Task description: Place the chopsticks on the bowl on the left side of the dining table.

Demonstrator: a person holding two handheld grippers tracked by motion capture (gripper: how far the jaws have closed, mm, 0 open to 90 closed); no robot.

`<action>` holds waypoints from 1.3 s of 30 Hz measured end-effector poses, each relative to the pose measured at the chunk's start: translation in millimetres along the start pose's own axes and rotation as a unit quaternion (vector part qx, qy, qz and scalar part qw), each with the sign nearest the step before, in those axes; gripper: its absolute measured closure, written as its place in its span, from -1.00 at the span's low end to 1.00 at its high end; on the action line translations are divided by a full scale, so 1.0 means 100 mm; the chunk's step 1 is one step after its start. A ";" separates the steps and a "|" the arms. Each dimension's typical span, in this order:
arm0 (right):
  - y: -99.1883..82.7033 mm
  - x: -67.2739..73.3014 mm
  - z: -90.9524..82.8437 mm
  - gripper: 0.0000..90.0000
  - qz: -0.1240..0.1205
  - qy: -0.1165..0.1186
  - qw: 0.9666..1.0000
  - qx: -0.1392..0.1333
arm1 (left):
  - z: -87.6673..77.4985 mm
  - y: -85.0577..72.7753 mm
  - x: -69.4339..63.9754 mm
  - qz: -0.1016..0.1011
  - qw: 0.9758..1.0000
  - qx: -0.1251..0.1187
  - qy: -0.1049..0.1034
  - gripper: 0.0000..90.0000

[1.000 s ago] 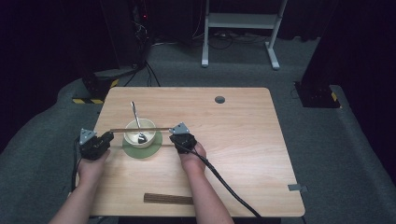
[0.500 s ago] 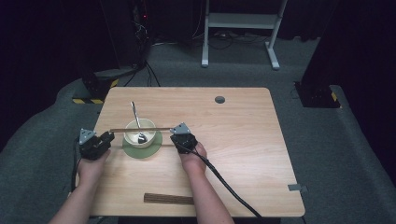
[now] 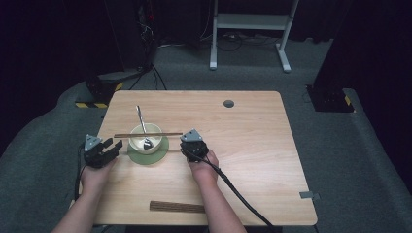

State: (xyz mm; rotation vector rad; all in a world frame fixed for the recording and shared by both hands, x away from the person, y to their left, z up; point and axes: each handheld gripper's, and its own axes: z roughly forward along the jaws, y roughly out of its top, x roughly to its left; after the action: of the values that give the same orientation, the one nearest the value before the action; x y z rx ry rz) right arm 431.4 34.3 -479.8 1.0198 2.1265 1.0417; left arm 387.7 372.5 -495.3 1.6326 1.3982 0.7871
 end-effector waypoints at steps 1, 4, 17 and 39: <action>0.00 -0.01 -0.02 0.40 0.003 0.003 1.000 0.000 | -0.01 0.00 0.00 -0.001 1.000 -0.001 0.001 0.12; -0.01 -0.02 -0.05 0.33 0.007 0.006 1.000 -0.002 | -0.03 0.01 -0.01 -0.003 1.000 0.000 0.003 0.08; -0.15 -0.08 -0.32 0.13 0.008 0.019 1.000 -0.011 | -0.20 -0.11 -0.21 0.050 0.998 0.041 -0.007 -0.19; -1.00 -0.81 -0.95 -0.22 0.077 -0.007 0.996 0.039 | -0.31 -0.50 -0.66 0.133 0.978 0.132 -0.090 -0.43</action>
State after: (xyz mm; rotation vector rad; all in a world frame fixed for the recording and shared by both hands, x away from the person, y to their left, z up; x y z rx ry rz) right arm 368.0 -111.2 -499.5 1.2409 2.1191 1.0267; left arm 325.6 315.8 -522.1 2.0731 1.2094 0.5997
